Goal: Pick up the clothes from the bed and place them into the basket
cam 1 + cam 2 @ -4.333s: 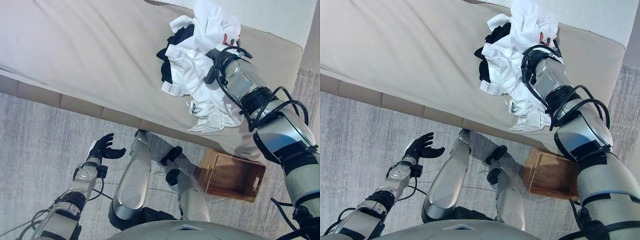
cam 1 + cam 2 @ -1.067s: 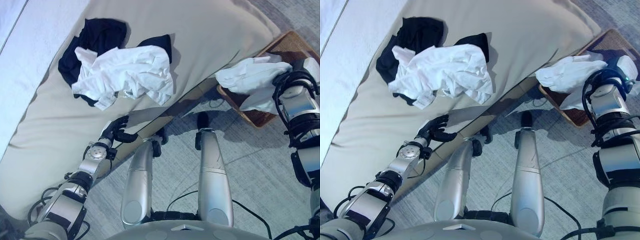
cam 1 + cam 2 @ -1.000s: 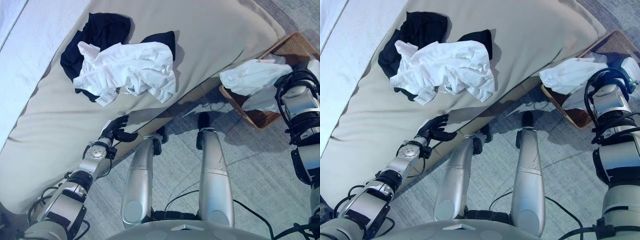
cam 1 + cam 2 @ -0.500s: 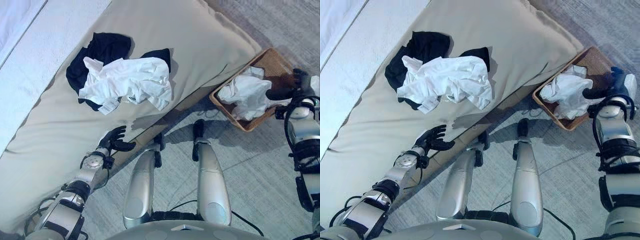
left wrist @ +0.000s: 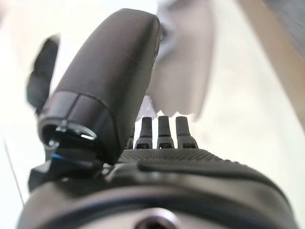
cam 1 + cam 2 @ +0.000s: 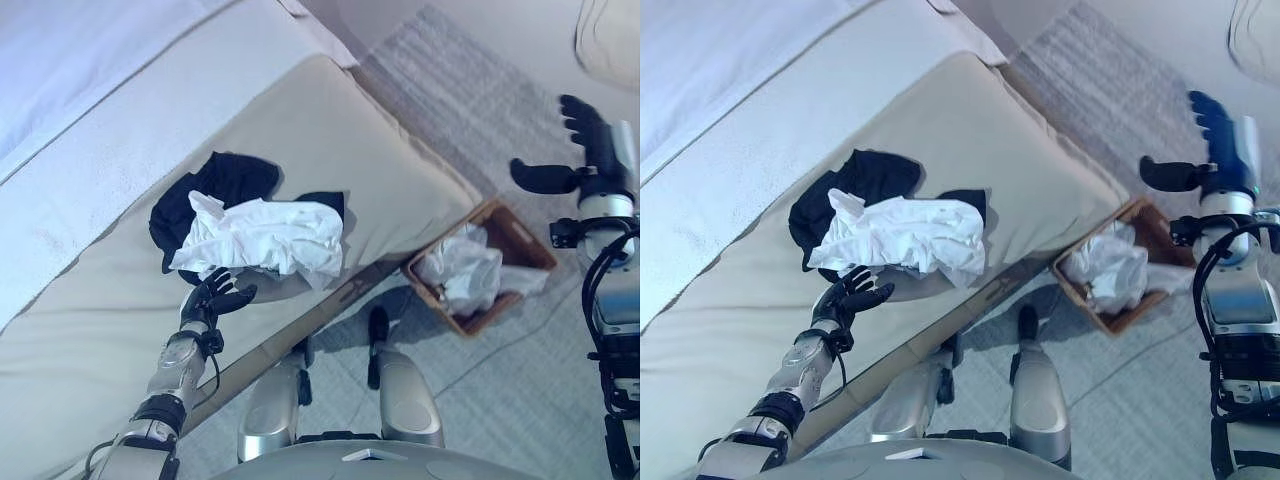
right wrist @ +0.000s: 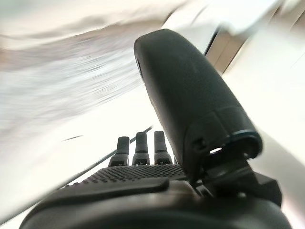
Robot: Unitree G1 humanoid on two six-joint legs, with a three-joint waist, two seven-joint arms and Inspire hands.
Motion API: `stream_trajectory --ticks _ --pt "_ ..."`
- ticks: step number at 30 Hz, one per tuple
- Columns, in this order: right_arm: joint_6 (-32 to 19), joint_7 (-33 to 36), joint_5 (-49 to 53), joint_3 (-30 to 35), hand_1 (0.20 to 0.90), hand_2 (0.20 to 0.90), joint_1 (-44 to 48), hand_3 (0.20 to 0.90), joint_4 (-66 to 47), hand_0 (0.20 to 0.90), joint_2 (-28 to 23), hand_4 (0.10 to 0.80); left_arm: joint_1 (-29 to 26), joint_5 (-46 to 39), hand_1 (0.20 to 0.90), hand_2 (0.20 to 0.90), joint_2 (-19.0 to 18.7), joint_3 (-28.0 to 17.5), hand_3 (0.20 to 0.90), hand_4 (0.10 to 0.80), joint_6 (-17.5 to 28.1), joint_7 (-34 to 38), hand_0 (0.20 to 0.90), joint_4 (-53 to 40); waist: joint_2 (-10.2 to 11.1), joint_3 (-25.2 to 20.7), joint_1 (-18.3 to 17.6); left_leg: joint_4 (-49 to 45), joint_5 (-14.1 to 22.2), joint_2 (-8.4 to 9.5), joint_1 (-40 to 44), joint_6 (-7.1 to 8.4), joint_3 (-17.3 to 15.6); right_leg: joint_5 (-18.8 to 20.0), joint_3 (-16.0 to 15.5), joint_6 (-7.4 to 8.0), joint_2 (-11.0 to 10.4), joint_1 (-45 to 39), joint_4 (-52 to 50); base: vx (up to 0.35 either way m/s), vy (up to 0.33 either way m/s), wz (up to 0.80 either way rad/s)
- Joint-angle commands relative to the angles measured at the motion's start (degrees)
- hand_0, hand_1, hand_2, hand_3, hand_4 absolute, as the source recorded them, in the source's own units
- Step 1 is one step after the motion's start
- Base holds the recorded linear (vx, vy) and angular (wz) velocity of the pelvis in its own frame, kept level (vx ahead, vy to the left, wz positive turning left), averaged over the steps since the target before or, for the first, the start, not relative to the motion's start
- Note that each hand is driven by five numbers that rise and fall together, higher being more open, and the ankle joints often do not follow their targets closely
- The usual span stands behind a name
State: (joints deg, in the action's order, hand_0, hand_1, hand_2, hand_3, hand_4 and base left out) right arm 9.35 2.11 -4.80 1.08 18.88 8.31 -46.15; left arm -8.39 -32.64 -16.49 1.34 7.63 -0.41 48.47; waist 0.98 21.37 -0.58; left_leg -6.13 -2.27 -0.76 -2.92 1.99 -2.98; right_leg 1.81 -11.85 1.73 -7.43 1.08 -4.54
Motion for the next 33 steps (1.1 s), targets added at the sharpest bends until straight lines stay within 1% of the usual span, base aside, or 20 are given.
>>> stream_trajectory --ticks 1,3,4,6,7,8,9,10,13,15,16,17,18,19,21,23,26,27,30,33 --pt "-3.7 -4.3 -5.1 -3.6 0.900 0.900 4.6 0.900 4.7 0.900 -1.3 0.800 5.7 -1.9 0.900 0.900 -4.8 -3.1 0.900 0.800 4.0 1.6 0.900 0.8 3.5 -11.2 6.0 1.5 4.8 3.09 -0.3 -4.17 -0.1 -3.4 -1.2 1.68 0.4 0.6 -3.5 0.329 0.153 0.72" --pt "-2.8 -5.1 -6.7 -7.6 0.900 0.900 7.3 0.900 8.6 0.900 -0.5 0.800 6.2 -1.4 0.900 0.900 -5.5 -4.1 0.900 0.800 3.6 2.3 0.900 1.5 4.8 -10.8 8.4 0.0 5.7 3.65 0.0 -4.78 1.7 -3.4 -2.8 1.79 0.0 -0.9 -4.8 0.287 0.108 0.46" --pt "-2.4 -5.2 -7.4 -8.6 0.900 0.900 8.1 0.900 9.6 0.900 -0.3 0.800 6.2 -0.9 0.900 0.900 -5.8 -4.2 0.900 0.800 3.5 2.4 0.900 1.6 5.1 -10.6 9.1 -0.5 5.9 3.79 0.0 -4.91 2.2 -3.2 -3.3 1.81 -0.3 -1.1 -5.3 0.273 0.111 0.44" --pt "-1.2 -4.9 -10.0 -13.1 0.900 0.900 12.1 0.900 14.2 0.900 0.7 0.800 6.4 0.6 0.900 0.900 -6.9 -4.4 0.900 0.800 3.1 3.2 0.900 2.0 5.7 -9.0 11.8 -2.7 6.8 4.43 -0.7 -5.56 4.2 -3.0 -4.8 1.78 -1.3 -1.9 -7.4 0.218 0.116 0.79" --pt "-0.6 -4.3 -10.2 -14.4 0.900 0.900 13.7 0.900 15.7 0.900 0.9 0.800 6.2 0.9 0.900 0.900 -7.5 -4.2 0.900 0.800 3.2 3.5 0.900 2.0 5.8 -8.1 12.9 -3.7 7.2 4.66 -1.0 -5.73 4.9 -3.0 -5.2 1.76 -1.7 -2.0 -8.3 0.140 0.093 0.78" --pt "-0.6 -4.6 -11.0 -15.0 0.900 0.900 14.5 0.900 16.2 0.900 0.9 0.800 6.1 0.9 0.900 0.900 -7.7 -4.1 0.900 0.800 3.0 4.1 0.900 2.0 5.9 -7.9 13.1 -3.9 7.1 4.80 -1.4 -5.81 5.3 -2.8 -5.5 1.74 -1.9 -1.9 -8.4 0.079 0.090 0.48" --pt "0.6 -3.8 -12.2 -17.8 0.900 0.900 18.4 0.900 19.2 0.900 1.5 0.800 5.3 1.1 0.900 0.900 -8.9 -3.8 0.900 0.800 2.5 4.5 0.900 1.9 5.9 -5.9 15.2 -6.0 7.8 5.32 -2.8 -6.10 6.5 -3.3 -6.3 1.57 -2.5 -1.8 -9.7 0.039 0.078 0.45" --pt "0.9 -3.4 -12.2 -18.5 0.900 0.900 19.4 0.900 20.0 0.900 1.7 0.800 5.0 0.8 0.900 0.900 -9.2 -3.8 0.900 0.800 2.5 4.7 0.900 1.9 5.9 -5.5 15.4 -6.4 7.9 5.44 -3.2 -6.13 6.8 -3.4 -6.5 1.55 -2.6 -1.7 -9.9 0.000 0.070 0.41" --pt "4.6 -3.8 -12.6 -23.9 0.900 0.900 27.7 0.900 25.9 0.900 3.2 0.800 2.4 0.2 0.900 0.900 -12.0 -3.1 0.900 0.800 1.3 5.9 0.900 2.0 6.0 -1.6 18.6 -8.7 7.8 6.33 -7.3 -6.30 8.6 -3.8 -8.0 1.45 -3.2 -0.3 -11.1 -0.081 0.020 0.43" --pt "8.3 -7.0 -12.8 -27.0 0.900 0.900 32.6 0.900 30.0 0.900 4.0 0.800 0.7 -0.2 0.900 0.900 -13.9 -3.0 0.900 0.800 0.8 6.1 0.900 2.4 6.1 0.5 20.2 -9.4 7.4 6.66 -10.3 -6.19 9.3 -3.6 -8.9 1.39 -3.5 1.4 -11.6 -0.162 -0.053 0.29" --pt "12.5 -11.9 -12.0 -30.9 0.900 0.900 36.4 0.900 34.5 0.900 4.6 0.800 -0.7 -0.6 0.900 0.900 -15.5 -3.0 0.900 0.800 0.8 5.9 0.900 2.9 6.2 2.5 21.8 -10.2 8.1 6.51 -12.4 -5.90 10.0 -4.5 -9.5 1.83 -3.9 3.5 -13.1 -0.169 -0.082 0.25" --pt "12.8 -14.0 -11.9 -32.4 0.900 0.900 37.4 0.900 36.8 0.900 5.0 0.800 -0.9 -0.9 0.900 0.900 -16.1 -3.2 0.900 0.800 0.9 6.0 0.900 2.9 6.2 3.5 22.5 -10.4 7.7 6.41 -13.5 -5.90 10.3 -4.4 -10.1 1.85 -4.1 4.7 -13.8 -0.124 -0.072 0.21" --pt "14.2 -18.5 -12.4 -34.1 0.900 0.900 38.3 0.900 39.2 0.900 5.3 0.800 -1.2 -1.2 0.900 0.900 -16.6 -3.3 0.900 0.800 0.7 6.2 0.900 2.8 6.2 4.3 23.3 -10.4 7.2 6.32 -14.5 -5.92 10.7 -4.3 -10.8 1.85 -4.3 5.7 -14.4 -0.083 -0.020 0.19" --pt "14.4 -21.4 -13.1 -35.4 0.900 0.900 38.7 0.900 40.7 0.900 5.6 0.800 -1.4 -1.3 0.900 0.900 -16.9 -3.5 0.900 0.800 0.5 6.3 0.900 2.8 6.2 4.8 23.8 -10.3 6.9 6.32 -15.1 -5.91 11.0 -4.4 -11.1 1.87 -4.3 6.3 -14.7 -0.041 -0.015 0.17" --pt "14.3 -22.8 -11.1 -37.7 0.900 0.900 39.8 0.900 44.9 0.900 6.5 0.800 -2.1 -1.3 0.900 0.900 -17.7 -3.8 0.900 0.800 0.8 5.3 0.900 2.7 5.9 6.5 25.2 -10.3 5.8 6.43 -17.0 -5.78 12.0 -4.9 -12.2 1.85 -4.3 8.0 -15.6 -0.067 -0.055 0.14" --pt "14.5 -24.2 -10.2 -38.8 0.900 0.900 42.2 0.900 48.2 0.900 7.6 0.800 -2.6 -1.2 0.900 0.900 -17.5 -3.7 0.900 0.800 1.9 4.1 0.900 2.6 5.3 7.9 26.4 -10.6 5.0 6.68 -19.2 -5.60 12.7 -6.0 -13.1 1.69 -4.3 10.2 -16.8 -0.096 -0.059 0.21" --pt "13.7 -23.4 -9.2 -39.0 0.900 0.900 43.9 0.900 51.9 0.900 9.0 0.800 -2.8 -1.2 0.900 0.900 -16.8 -2.5 0.900 0.800 3.2 2.8 0.900 1.5 4.4 8.4 27.1 -10.6 3.8 6.98 -22.7 -5.39 13.8 -7.1 -14.1 1.64 -3.7 14.2 -18.7 -0.094 -0.017 0.24" --pt "12.9 -21.5 -8.6 -38.8 0.900 0.900 44.5 0.900 52.9 0.900 9.6 0.800 -2.7 -1.3 0.900 0.900 -15.9 -1.4 0.900 0.800 4.2 2.7 0.900 0.7 3.9 8.4 27.0 -10.6 3.1 7.17 -24.5 -5.33 14.1 -7.3 -14.4 1.70 -3.5 16.3 -19.3 -0.096 0.015 0.19" --pt "12.7 -16.3 -8.2 -37.6 0.900 0.900 45.1 0.900 53.5 0.900 11.1 0.800 -2.6 -1.5 0.900 0.900 -13.9 1.2 0.900 0.800 5.9 2.8 0.900 -0.9 2.9 8.4 26.6 -10.3 2.1 7.38 -27.1 -5.18 14.8 -7.6 -14.7 1.68 -2.9 19.3 -20.2 -0.080 0.026 0.13" --pt "13.6 -12.2 -6.0 -35.8 0.900 0.900 46.0 0.900 54.6 0.900 12.7 0.800 -2.9 -1.6 0.900 0.900 -11.5 4.0 0.900 0.800 7.1 3.5 0.900 -2.5 1.9 8.4 26.2 -9.4 0.9 7.47 -29.1 -5.05 15.2 -7.8 -15.0 1.69 -2.6 22.0 -20.6 -0.085 0.043 0.13"
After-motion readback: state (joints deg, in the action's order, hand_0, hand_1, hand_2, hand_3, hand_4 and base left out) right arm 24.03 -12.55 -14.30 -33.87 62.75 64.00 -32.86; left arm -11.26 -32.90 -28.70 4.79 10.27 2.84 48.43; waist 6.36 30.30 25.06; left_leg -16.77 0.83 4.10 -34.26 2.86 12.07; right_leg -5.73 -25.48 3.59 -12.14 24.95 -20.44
